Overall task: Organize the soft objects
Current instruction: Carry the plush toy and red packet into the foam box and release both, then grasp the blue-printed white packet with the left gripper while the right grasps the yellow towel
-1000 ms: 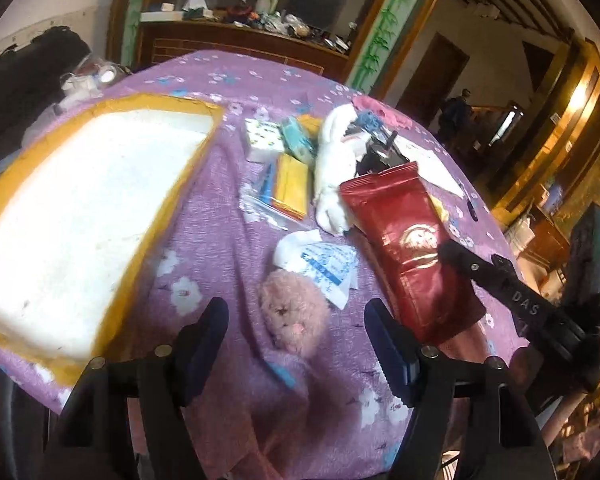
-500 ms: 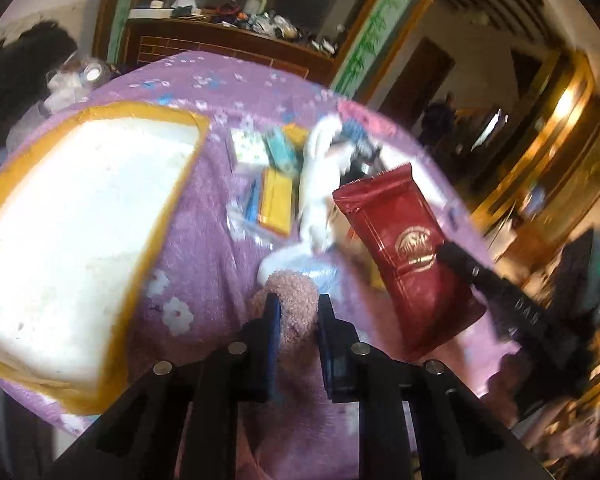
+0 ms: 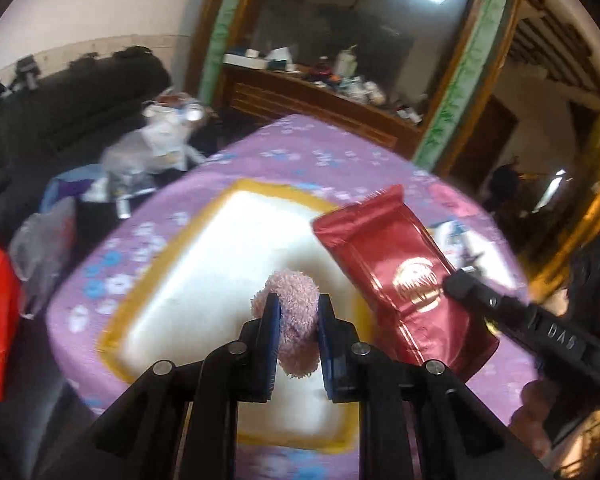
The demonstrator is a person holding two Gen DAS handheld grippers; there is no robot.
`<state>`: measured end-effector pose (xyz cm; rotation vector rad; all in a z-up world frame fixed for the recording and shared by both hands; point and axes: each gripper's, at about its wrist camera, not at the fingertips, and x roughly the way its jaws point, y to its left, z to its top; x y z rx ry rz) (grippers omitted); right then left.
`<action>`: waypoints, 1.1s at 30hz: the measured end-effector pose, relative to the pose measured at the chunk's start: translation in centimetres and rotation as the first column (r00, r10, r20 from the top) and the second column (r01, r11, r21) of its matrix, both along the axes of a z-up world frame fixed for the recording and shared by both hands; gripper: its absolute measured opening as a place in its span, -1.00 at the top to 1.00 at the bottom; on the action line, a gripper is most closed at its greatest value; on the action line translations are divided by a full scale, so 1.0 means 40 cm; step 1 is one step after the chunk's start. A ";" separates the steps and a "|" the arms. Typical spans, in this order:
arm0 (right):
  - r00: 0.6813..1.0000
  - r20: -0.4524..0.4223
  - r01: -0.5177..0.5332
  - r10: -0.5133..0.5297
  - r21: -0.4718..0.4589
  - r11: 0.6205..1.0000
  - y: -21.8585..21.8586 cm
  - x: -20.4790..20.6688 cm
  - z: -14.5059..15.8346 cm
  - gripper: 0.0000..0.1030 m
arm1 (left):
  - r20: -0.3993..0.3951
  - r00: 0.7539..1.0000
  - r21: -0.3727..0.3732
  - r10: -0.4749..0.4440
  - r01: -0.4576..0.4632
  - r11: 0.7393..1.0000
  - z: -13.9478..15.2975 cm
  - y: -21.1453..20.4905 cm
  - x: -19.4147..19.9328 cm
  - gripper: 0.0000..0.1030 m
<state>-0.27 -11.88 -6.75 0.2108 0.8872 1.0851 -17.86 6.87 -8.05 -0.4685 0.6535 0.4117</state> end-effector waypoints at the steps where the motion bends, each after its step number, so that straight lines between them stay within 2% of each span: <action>1: 1.000 -0.009 -0.011 0.011 -0.019 1.000 0.030 -0.002 -0.010 0.84 | -0.030 0.999 0.021 0.011 -0.010 1.000 -0.015 0.010 0.004 0.67; 5: 0.998 -0.035 -0.064 0.061 -0.094 0.994 0.150 -0.019 -0.066 0.84 | -0.111 0.994 0.047 0.008 -0.002 0.999 -0.076 0.031 0.014 0.67; 7: 0.998 -0.015 -0.063 0.062 -0.138 0.988 0.176 -0.031 -0.087 0.84 | -0.157 0.988 0.066 0.010 0.001 0.998 -0.102 0.032 0.026 0.66; 9: 0.998 0.034 -0.049 0.056 -0.180 0.982 0.202 -0.043 -0.103 0.84 | -0.188 0.982 0.056 0.011 -0.001 0.998 -0.129 0.043 0.041 0.65; 11: 0.996 0.072 -0.043 0.059 -0.209 0.977 0.219 -0.051 -0.116 0.84 | -0.205 0.979 0.034 0.014 -0.007 0.999 -0.153 0.059 0.046 0.61; 14: 0.995 0.073 -0.052 0.071 -0.231 0.971 0.227 -0.058 -0.135 0.84 | -0.181 0.983 0.011 0.018 -0.017 1.000 -0.163 0.070 0.037 0.52; 16: 0.994 0.074 -0.063 0.082 -0.235 0.970 0.224 -0.069 -0.142 0.76 | -0.174 0.985 0.007 0.012 -0.011 1.000 -0.163 0.074 0.035 0.26; 18: 0.993 0.074 -0.077 0.096 -0.235 0.969 0.222 -0.079 -0.146 0.73 | -0.170 0.985 0.015 0.025 -0.022 1.000 -0.159 0.078 0.027 -0.27; 20: 0.988 0.077 -0.110 0.130 -0.223 0.969 0.210 -0.086 -0.136 0.57 | -0.144 0.988 0.013 0.051 -0.050 0.999 -0.146 0.083 0.010 -0.36; 22: 0.990 0.072 -0.102 0.117 -0.188 0.977 0.183 -0.085 -0.126 0.14 | -0.114 0.991 -0.014 0.065 -0.067 0.998 -0.131 0.089 -0.002 -0.38; 23: 0.993 0.064 -0.091 0.102 -0.154 0.984 0.158 -0.078 -0.115 0.06 | -0.097 0.993 -0.026 0.068 -0.071 0.997 -0.121 0.088 -0.008 -0.40; 26: 0.997 0.052 -0.058 0.063 -0.092 0.994 0.094 -0.055 -0.082 -0.03 | -0.061 0.995 -0.019 0.077 -0.078 0.997 -0.090 0.069 -0.019 -0.52; 28: 0.997 0.064 -0.046 0.050 -0.061 0.997 0.053 -0.043 -0.061 -0.23 | -0.041 0.997 -0.008 0.063 -0.063 0.998 -0.068 0.039 -0.016 -0.53; 31: 0.996 0.086 -0.014 0.016 -0.013 1.000 -0.037 -0.028 -0.038 -0.39 | -0.007 1.000 -0.007 0.011 -0.012 1.000 -0.040 -0.021 -0.004 -0.55; 33: 0.997 0.070 0.021 -0.021 -0.006 1.000 -0.108 -0.015 -0.046 -0.42 | 0.004 0.999 -0.009 -0.037 0.037 0.999 -0.030 -0.073 0.016 -0.56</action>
